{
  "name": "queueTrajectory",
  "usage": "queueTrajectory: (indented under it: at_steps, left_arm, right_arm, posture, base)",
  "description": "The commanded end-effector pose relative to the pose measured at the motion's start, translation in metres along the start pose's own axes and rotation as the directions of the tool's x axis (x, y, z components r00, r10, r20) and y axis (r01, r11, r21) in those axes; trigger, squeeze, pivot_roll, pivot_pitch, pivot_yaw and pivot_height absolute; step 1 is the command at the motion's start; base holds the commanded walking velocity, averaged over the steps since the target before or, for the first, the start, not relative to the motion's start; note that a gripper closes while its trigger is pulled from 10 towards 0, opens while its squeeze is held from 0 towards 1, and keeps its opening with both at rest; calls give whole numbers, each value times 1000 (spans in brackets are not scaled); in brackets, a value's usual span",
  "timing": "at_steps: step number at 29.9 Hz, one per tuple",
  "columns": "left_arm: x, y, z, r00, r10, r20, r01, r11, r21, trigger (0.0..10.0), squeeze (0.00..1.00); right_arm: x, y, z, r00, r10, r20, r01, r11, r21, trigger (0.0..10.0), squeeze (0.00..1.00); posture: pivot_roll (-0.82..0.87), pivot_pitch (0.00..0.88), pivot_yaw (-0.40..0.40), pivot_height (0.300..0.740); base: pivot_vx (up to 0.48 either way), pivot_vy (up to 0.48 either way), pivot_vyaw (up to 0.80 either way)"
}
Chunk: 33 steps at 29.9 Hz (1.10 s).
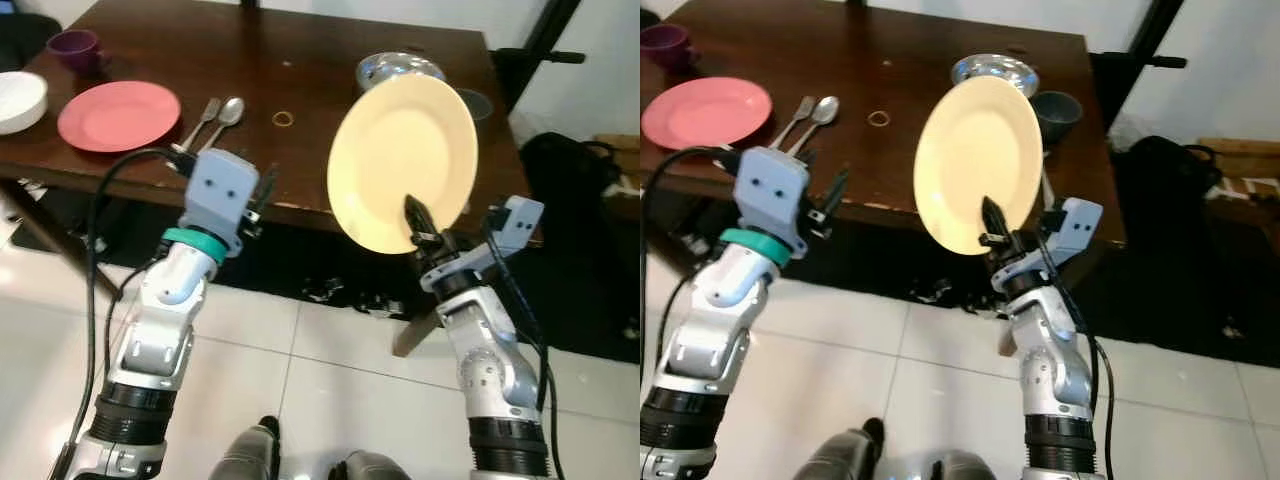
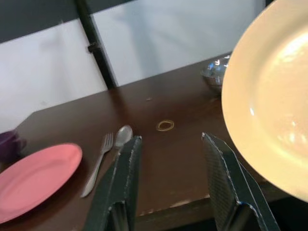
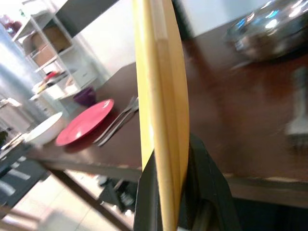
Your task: Setting the table
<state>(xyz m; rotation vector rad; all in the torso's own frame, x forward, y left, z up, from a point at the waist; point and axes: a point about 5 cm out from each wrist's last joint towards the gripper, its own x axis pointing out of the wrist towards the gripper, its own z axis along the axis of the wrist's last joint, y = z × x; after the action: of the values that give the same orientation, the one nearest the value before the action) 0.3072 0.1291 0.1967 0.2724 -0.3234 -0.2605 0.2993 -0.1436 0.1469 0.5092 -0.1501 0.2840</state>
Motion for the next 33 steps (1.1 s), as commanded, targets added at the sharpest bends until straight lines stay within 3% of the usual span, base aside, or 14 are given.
queueTrajectory:
  at_steps: [1,11,16,17,18,21,26,33]
  left_arm:
    - [2,-5,-3,1000,-10,-24,10,1000,4,10000,27]
    - [9,-5,1,1000,-6,-5,6,1000,-7,10000,47]
    - [9,-5,2,1000,-8,1,8,1000,-6,10000,47]
    - [9,-5,2,1000,-8,2,8,1000,-6,10000,47]
    - [9,-5,2,1000,-8,2,8,1000,-6,10000,47]
    - [9,-5,2,1000,-11,7,11,1000,-4,10000,43]
    - [9,-6,3,1000,-16,14,16,1000,-6,10000,27]
    - [5,-6,6,997,-63,42,62,998,30,10000,8]
  right_arm:
    - [-3,-8,2,999,-49,11,49,999,-11,10000,0]
    - [-1,-5,14,997,-38,74,37,999,8,10000,0]
    - [0,-3,20,993,-24,113,10,992,123,10000,0]
    - [-1,-2,24,990,-2,138,-28,975,218,10000,0]
    - [-1,-2,24,990,-2,138,-28,975,218,10000,0]
    - [-4,4,35,975,85,206,-160,911,380,10000,0]
    - [-10,12,41,954,176,243,-268,864,427,10000,0]
    - [-15,13,38,960,196,201,-267,860,436,10000,0]
  posture:
    - [16,0,16,740]
    - [10,0,20,740]
    - [12,0,19,740]
    - [12,0,19,740]
    - [12,0,19,740]
    - [12,0,18,740]
    - [13,0,17,740]
    - [15,0,13,740]
  base:
    - [247,0,0]
    - [455,0,0]
    - [463,0,0]
    - [465,0,0]
    - [465,0,0]
    - [465,0,0]
    - [374,0,0]
    - [0,0,0]
